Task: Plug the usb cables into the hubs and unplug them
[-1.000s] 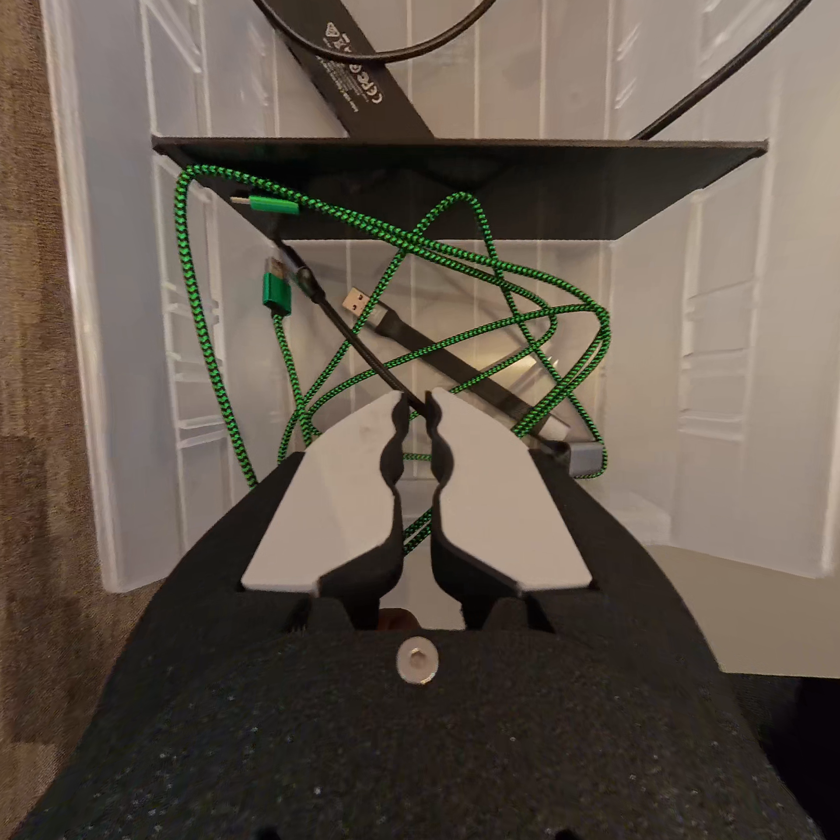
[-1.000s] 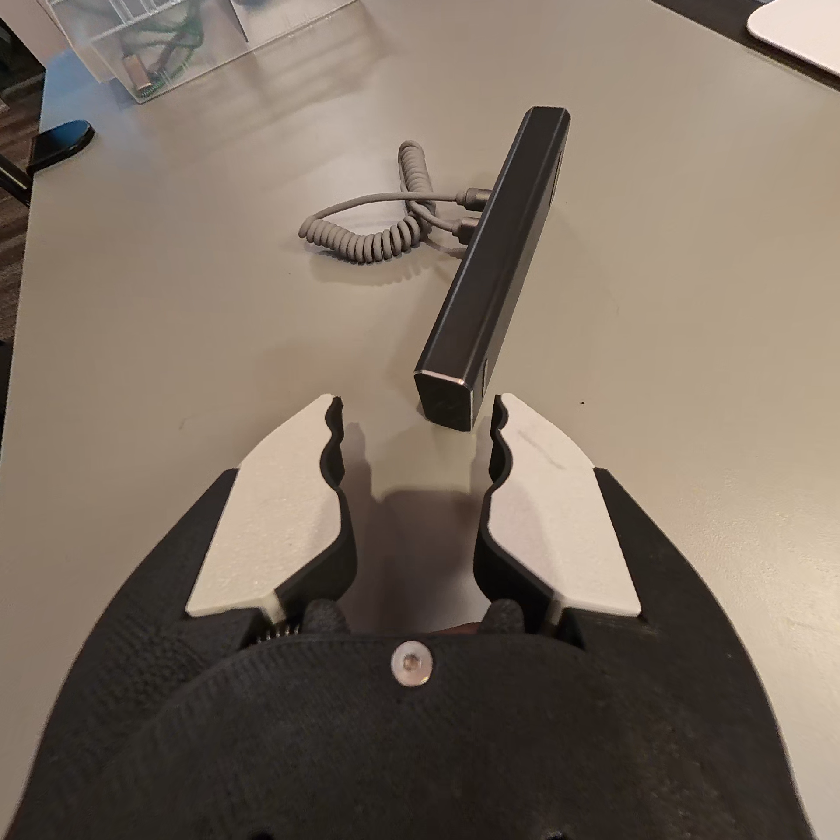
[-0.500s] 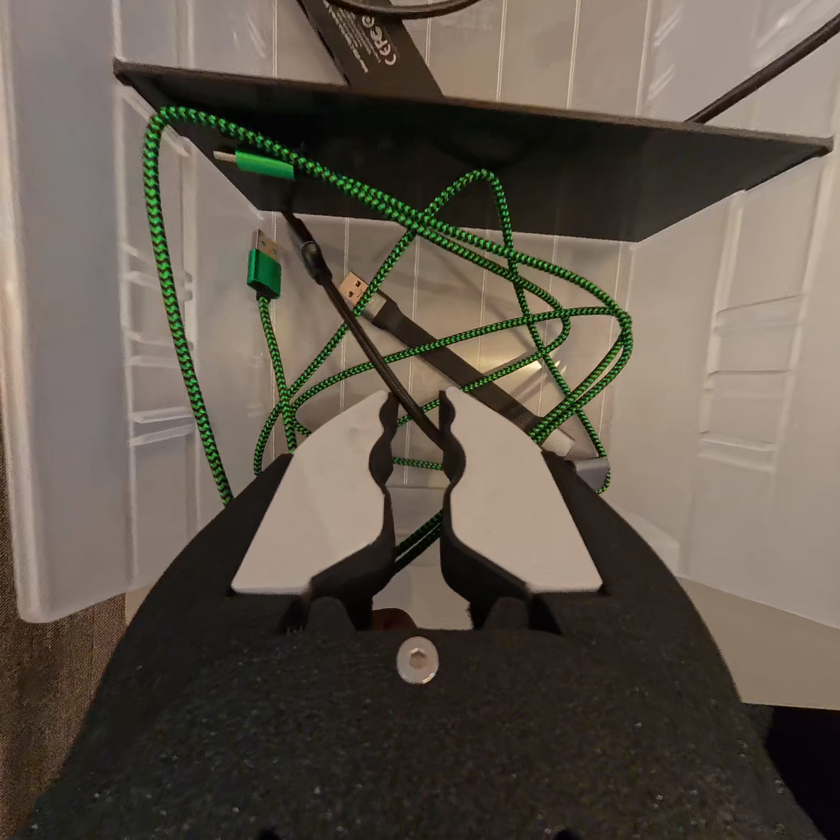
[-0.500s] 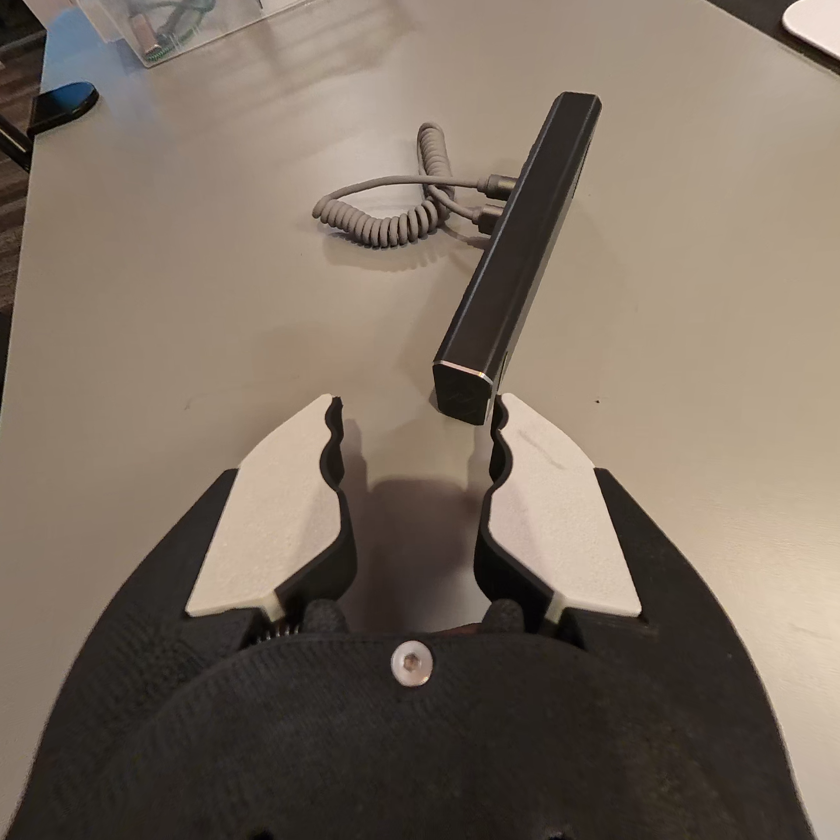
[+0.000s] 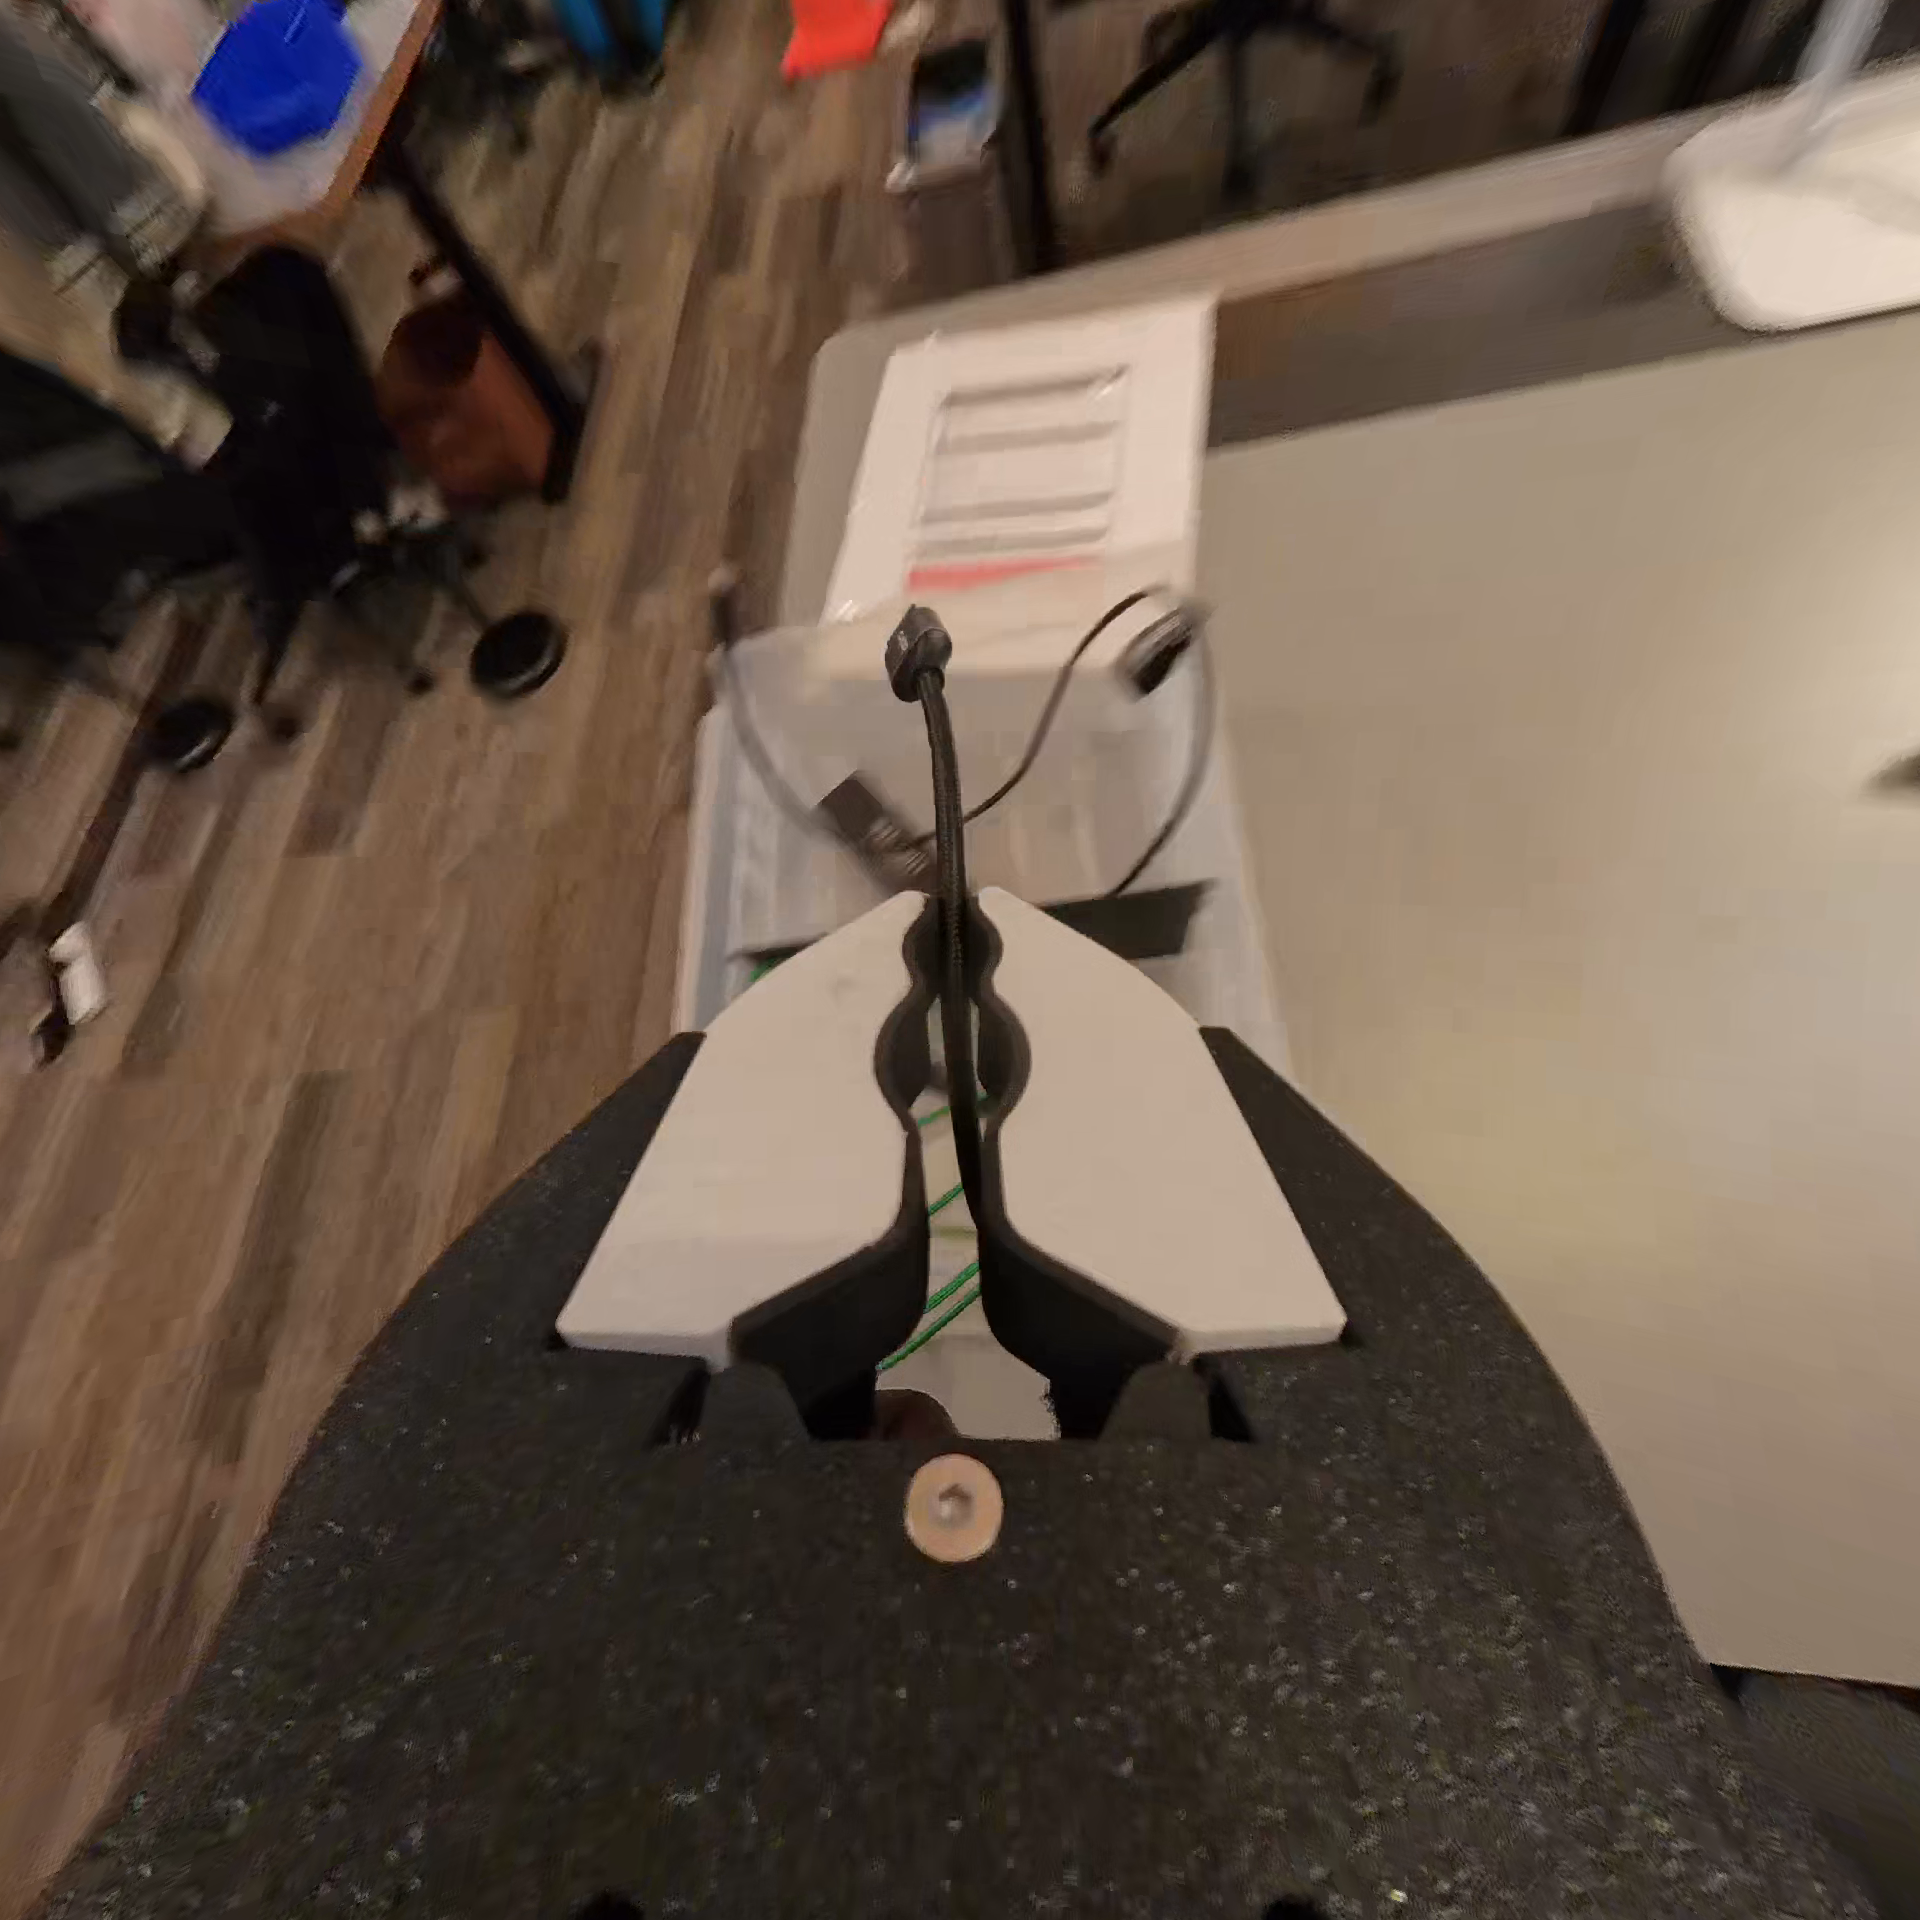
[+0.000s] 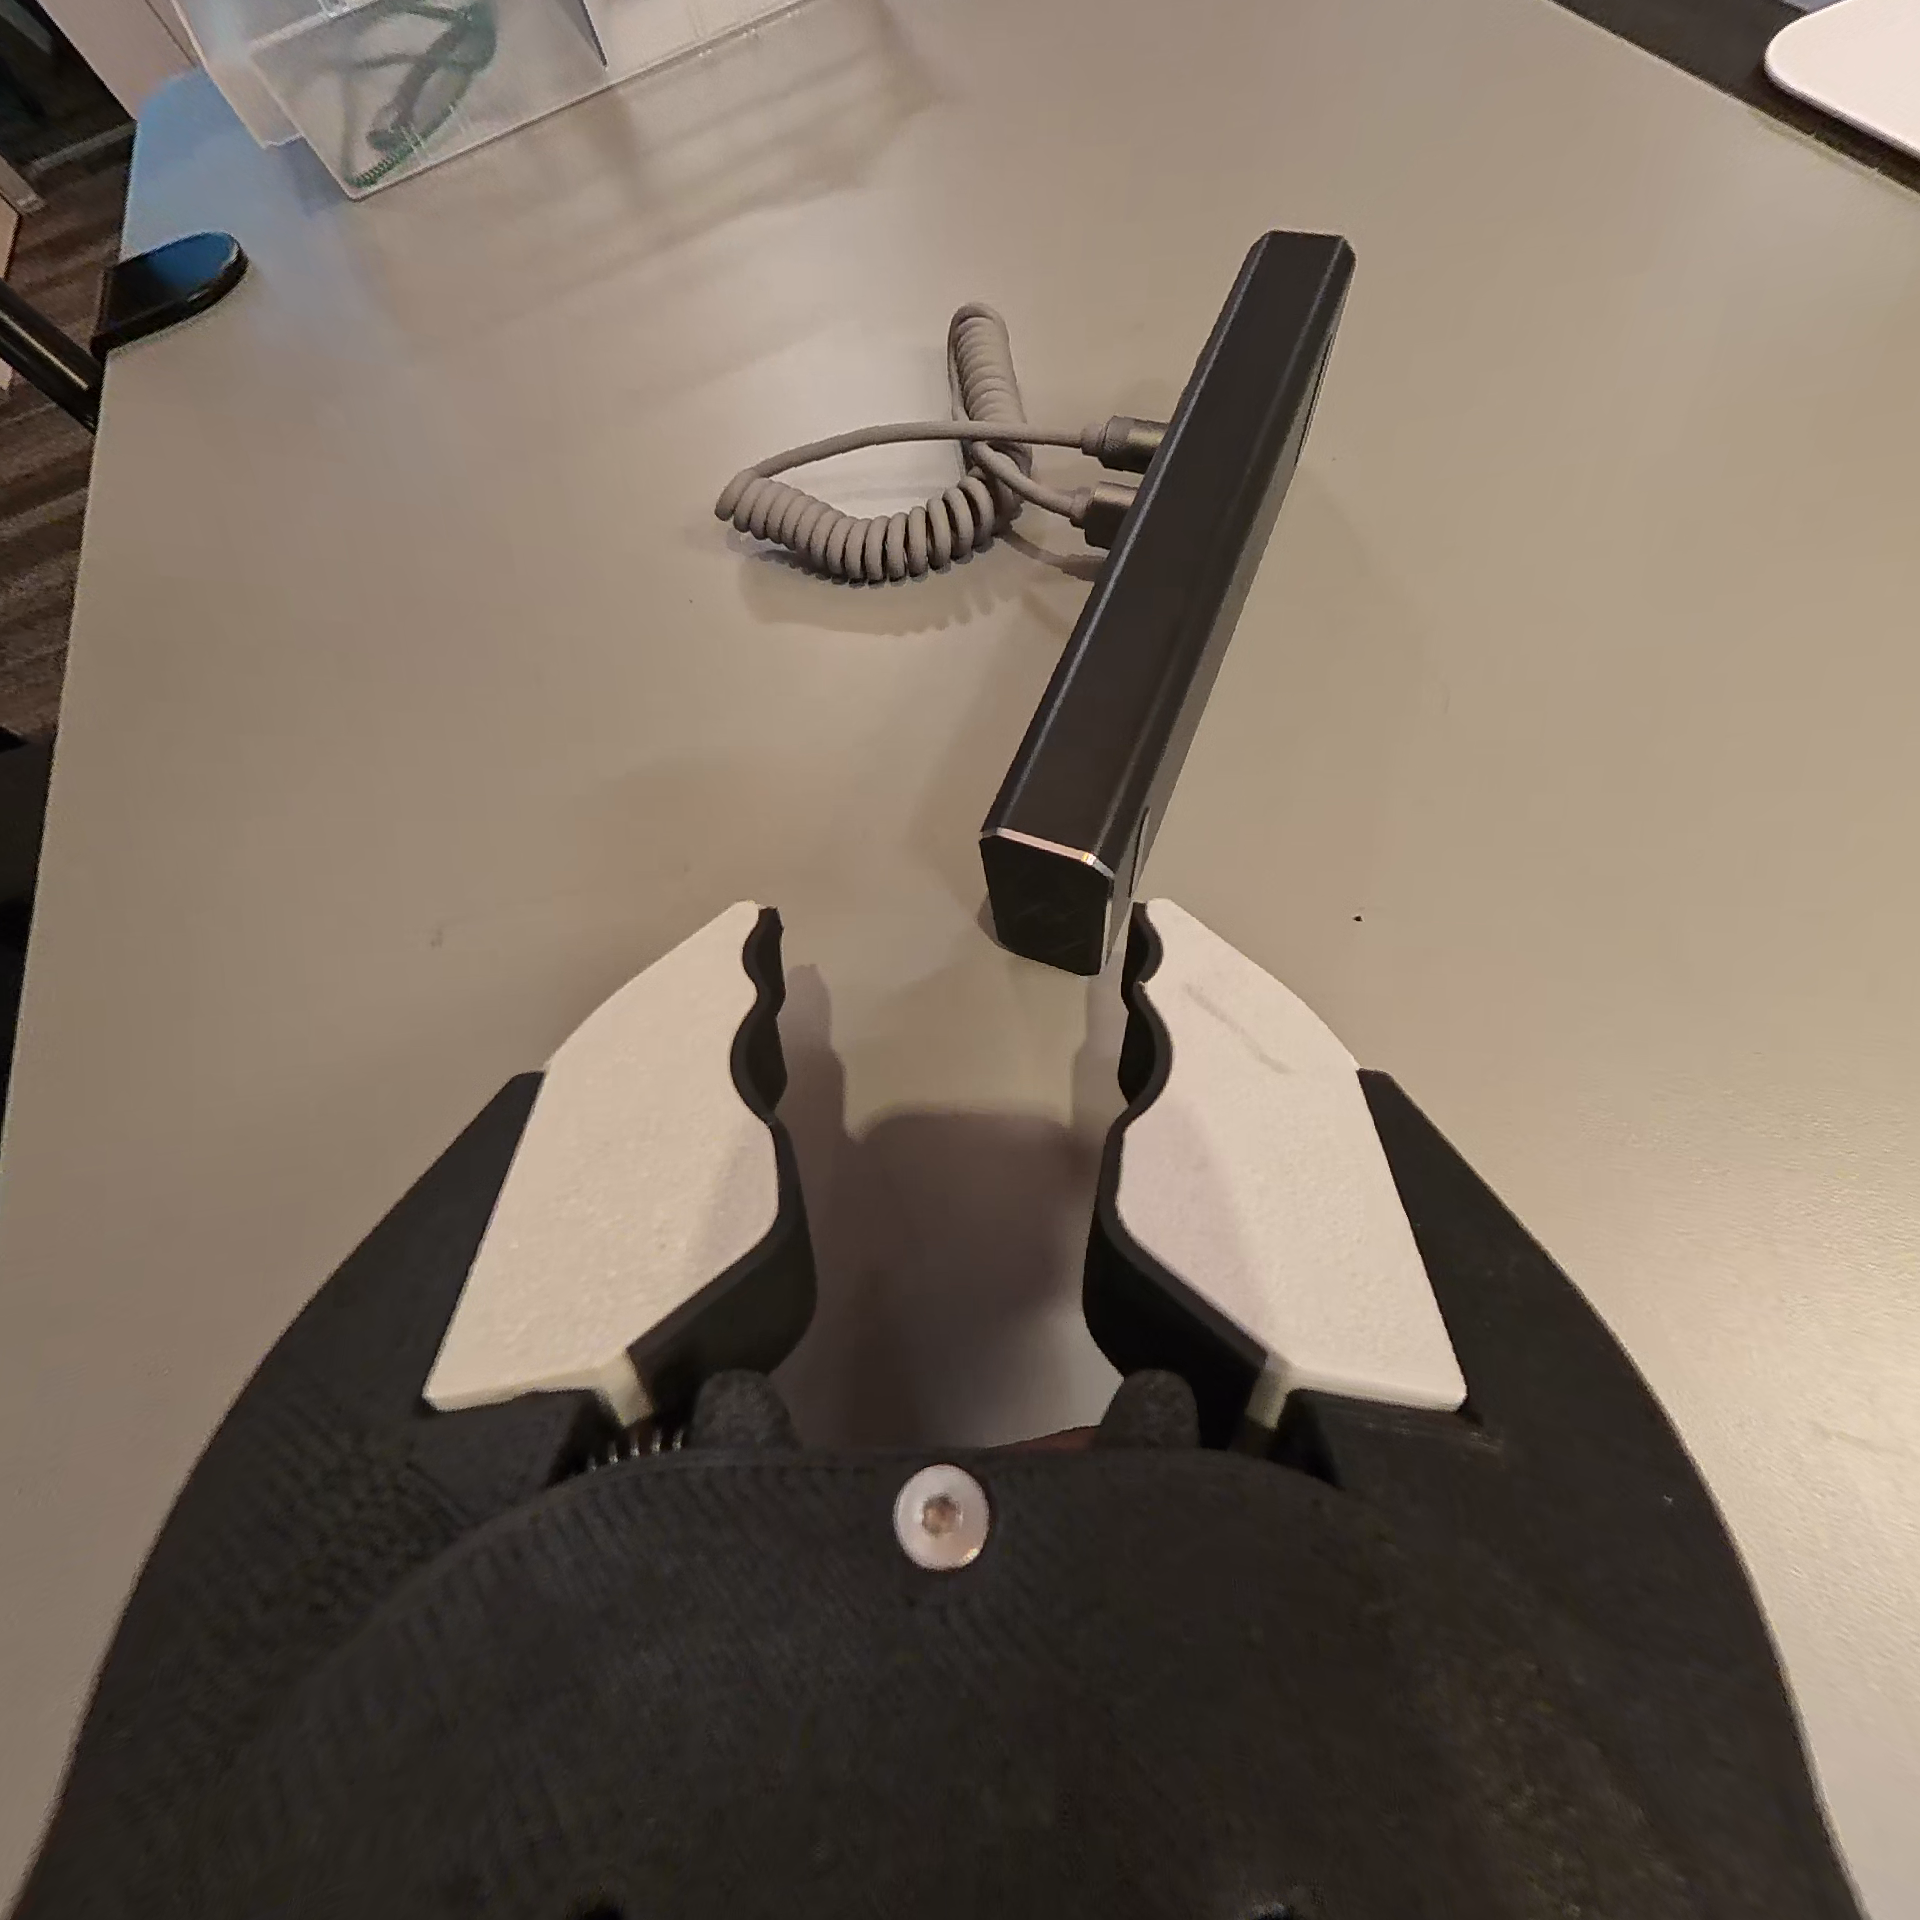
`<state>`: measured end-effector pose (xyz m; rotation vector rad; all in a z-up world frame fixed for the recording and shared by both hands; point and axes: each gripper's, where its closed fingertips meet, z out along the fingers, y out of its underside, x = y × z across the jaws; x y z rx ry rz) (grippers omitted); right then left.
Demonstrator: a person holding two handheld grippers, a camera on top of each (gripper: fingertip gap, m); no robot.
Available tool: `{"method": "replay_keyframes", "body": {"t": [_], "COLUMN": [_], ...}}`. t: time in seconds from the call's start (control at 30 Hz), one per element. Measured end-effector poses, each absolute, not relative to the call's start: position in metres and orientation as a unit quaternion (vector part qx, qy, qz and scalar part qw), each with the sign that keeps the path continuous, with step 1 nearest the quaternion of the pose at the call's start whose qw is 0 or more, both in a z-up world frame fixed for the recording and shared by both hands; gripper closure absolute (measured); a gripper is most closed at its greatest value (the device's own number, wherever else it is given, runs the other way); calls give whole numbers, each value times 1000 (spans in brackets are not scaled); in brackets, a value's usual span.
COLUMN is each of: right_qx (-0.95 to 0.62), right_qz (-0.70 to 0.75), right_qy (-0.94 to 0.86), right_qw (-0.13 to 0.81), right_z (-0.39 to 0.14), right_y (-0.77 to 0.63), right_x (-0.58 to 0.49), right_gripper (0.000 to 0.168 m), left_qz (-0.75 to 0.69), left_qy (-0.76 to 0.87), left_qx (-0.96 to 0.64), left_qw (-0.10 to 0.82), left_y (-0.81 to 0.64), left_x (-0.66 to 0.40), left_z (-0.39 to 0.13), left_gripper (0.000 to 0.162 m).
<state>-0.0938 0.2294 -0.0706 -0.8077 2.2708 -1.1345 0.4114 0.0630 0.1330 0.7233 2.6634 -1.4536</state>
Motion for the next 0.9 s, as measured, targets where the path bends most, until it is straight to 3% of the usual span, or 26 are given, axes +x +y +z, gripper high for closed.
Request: {"method": "replay_keyframes", "body": {"t": [0.17,0.4,0.5,0.73,0.9], "right_qx": [-294,-264,-266,-323,-445], "right_qz": [-422,-458,-486,-546,-543], "right_qy": [830,823,812,753,686], "right_qw": [219,208,186,174,191], "right_z": [-69,-49,-31,11,9], "right_y": [228,221,218,202,219], "right_x": [-100,-114,-119,-89,-44], "right_gripper": [106,107,110,108,122], "left_qz": [-466,-367,-322,-260,-242], "left_qy": [804,703,651,578,556], "left_qx": [342,401,420,472,500], "left_qw": [-139,-458,-545,-613,-618], "left_y": [84,117,143,197,226], "left_x": [283,104,55,14,20], "left_z": [136,77,52,13,1], "left_gripper": [159,159,159,159,159]}}
